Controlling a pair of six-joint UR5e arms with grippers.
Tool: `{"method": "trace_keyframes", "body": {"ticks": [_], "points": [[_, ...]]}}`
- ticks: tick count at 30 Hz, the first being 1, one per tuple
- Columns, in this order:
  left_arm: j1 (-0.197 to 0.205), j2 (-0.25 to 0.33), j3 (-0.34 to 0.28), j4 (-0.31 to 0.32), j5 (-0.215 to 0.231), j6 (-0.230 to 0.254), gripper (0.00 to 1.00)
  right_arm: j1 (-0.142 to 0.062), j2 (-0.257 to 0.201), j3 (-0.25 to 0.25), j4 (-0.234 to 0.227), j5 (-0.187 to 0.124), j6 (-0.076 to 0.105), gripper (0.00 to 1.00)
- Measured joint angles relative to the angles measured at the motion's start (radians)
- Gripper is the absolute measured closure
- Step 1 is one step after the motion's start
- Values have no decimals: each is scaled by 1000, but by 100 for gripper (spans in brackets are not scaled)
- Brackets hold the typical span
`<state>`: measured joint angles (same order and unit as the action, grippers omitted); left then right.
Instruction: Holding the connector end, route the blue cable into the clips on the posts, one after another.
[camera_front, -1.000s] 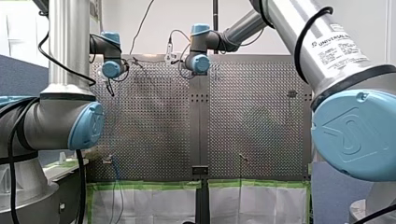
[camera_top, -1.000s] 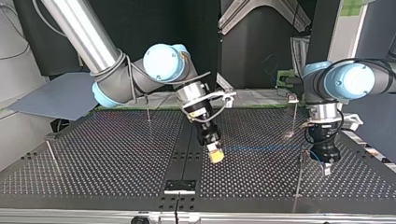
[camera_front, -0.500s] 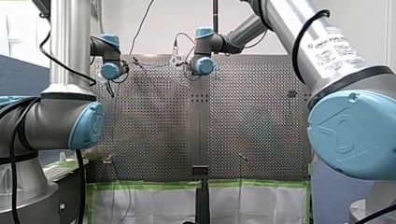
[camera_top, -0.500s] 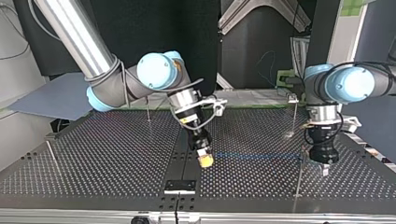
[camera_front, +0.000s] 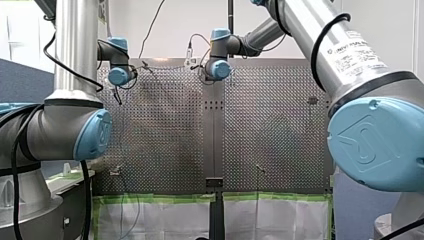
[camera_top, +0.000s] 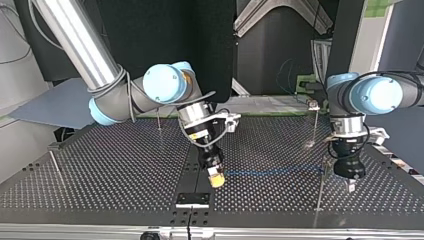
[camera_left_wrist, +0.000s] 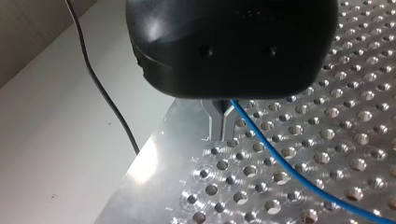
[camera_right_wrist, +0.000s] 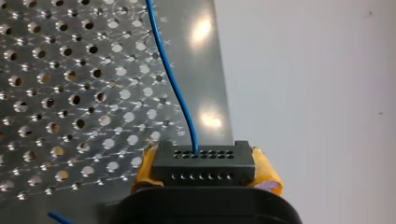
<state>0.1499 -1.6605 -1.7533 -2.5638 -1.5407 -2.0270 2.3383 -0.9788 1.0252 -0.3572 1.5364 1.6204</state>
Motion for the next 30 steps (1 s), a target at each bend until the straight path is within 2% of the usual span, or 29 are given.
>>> {"method": "trace_keyframes", "body": {"ticks": [4, 5, 6, 7, 9, 10, 15, 17, 18, 20, 21, 23, 24, 26, 30], "points": [[3, 0, 0, 9, -1, 0, 100, -1, 10, -11, 27, -1, -1, 100], [4, -1, 0, 11, -1, 0, 94, -2, 11, -12, 30, -1, -2, 100], [5, -1, 0, 13, -2, 0, 94, -2, 12, -13, 32, 0, -2, 100], [5, 0, 0, 14, -3, 1, 87, -3, 13, -14, 33, 0, -3, 100], [7, 0, 0, 15, -5, 1, 91, -3, 14, -18, 34, 0, -5, 100], [8, 0, 0, 15, -7, 1, 96, -4, 15, -20, 34, 0, -6, 100], [7, 0, 0, 22, -4, 2, 96, -3, 16, -26, 37, -2, -10, 100], [5, 0, 0, 22, 5, 4, 73, -3, 16, -27, 38, -2, -14, 100], [5, 0, 0, 22, 7, 7, 73, -3, 16, -27, 38, -2, -16, 100], [5, 0, 0, 22, 8, 16, 31, -3, 16, -27, 37, -1, -19, 100], [4, 0, 0, 18, 6, 24, 31, -4, 16, -27, 37, -1, -22, 100], [1, 0, 0, 8, -4, 39, 11, -4, 16, -27, 36, 0, -25, 100], [0, 0, 0, -1, -14, 50, 11, -5, 16, -27, 36, 1, -27, 100], [-2, 0, 0, -18, -30, 68, 3, -7, 16, -27, 35, 2, -28, 100], [-8, 0, 0, -61, -73, 112, 0, -14, 16, -28, 34, 7, -30, 100]]}}
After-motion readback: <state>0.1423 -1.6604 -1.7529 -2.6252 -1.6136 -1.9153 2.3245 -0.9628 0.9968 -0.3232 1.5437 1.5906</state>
